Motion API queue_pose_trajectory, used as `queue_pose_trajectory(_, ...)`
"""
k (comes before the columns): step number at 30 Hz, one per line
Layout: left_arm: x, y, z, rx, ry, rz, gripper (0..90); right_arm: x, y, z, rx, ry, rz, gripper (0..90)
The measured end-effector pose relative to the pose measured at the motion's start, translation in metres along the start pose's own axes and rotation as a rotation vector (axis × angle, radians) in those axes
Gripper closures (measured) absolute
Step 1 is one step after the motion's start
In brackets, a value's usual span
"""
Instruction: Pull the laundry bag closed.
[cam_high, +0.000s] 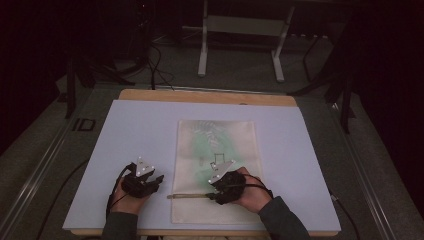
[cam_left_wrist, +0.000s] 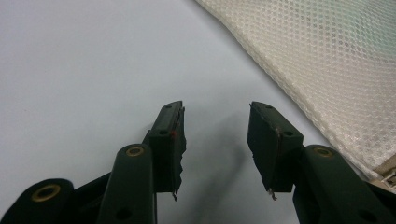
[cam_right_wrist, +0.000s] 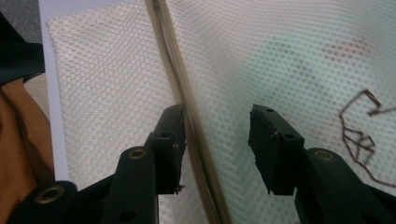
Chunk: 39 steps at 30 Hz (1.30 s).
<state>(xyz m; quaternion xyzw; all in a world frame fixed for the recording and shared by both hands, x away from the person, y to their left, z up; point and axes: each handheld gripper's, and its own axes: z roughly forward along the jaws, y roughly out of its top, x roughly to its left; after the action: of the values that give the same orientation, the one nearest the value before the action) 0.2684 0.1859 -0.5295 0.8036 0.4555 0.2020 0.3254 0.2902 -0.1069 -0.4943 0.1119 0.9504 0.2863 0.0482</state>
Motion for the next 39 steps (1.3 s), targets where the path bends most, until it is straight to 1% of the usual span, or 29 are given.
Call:
queue_pose_trajectory(2,0.000,0.000,0.000,0.000,0.000,0.001,55.3,0.001,0.003,0.003,0.004,0.011,-0.010,56.1)
queue_pose_trajectory(7,-0.001,0.000,0.000,-0.001,-0.006,0.001,55.4,0.003,0.008,0.006,0.003,0.018,-0.017,56.2)
queue_pose_trajectory(11,-0.001,0.000,0.000,0.000,-0.010,0.003,55.2,0.005,0.012,0.010,0.003,0.028,-0.037,57.4)
queue_pose_trajectory(12,-0.002,0.000,0.000,0.001,-0.011,0.004,55.2,0.006,0.014,0.013,0.008,0.039,-0.049,58.2)
queue_pose_trajectory(15,-0.002,0.000,0.000,0.002,-0.014,0.007,55.2,0.006,0.016,0.015,0.013,0.046,-0.056,58.5)
queue_pose_trajectory(23,-0.002,0.000,0.000,0.002,-0.014,0.008,55.3,0.008,0.026,0.024,0.006,0.075,-0.067,58.3)
queue_pose_trajectory(27,-0.002,0.000,0.000,0.000,-0.016,0.008,55.3,0.009,0.030,0.027,0.008,0.081,-0.073,58.5)
queue_pose_trajectory(29,-0.002,0.000,0.000,0.001,-0.016,0.009,55.4,0.010,0.032,0.029,0.002,0.083,-0.075,59.6)
queue_pose_trajectory(30,-0.002,0.000,0.000,0.001,-0.017,0.007,55.4,0.012,0.035,0.031,-0.001,0.090,-0.086,62.0)
queue_pose_trajectory(32,-0.002,0.000,0.000,0.001,-0.017,0.009,55.4,0.013,0.038,0.033,-0.002,0.094,-0.093,63.1)
queue_pose_trajectory(39,-0.002,0.000,0.000,0.001,-0.018,0.010,55.4,0.016,0.048,0.039,-0.012,0.106,-0.100,63.8)
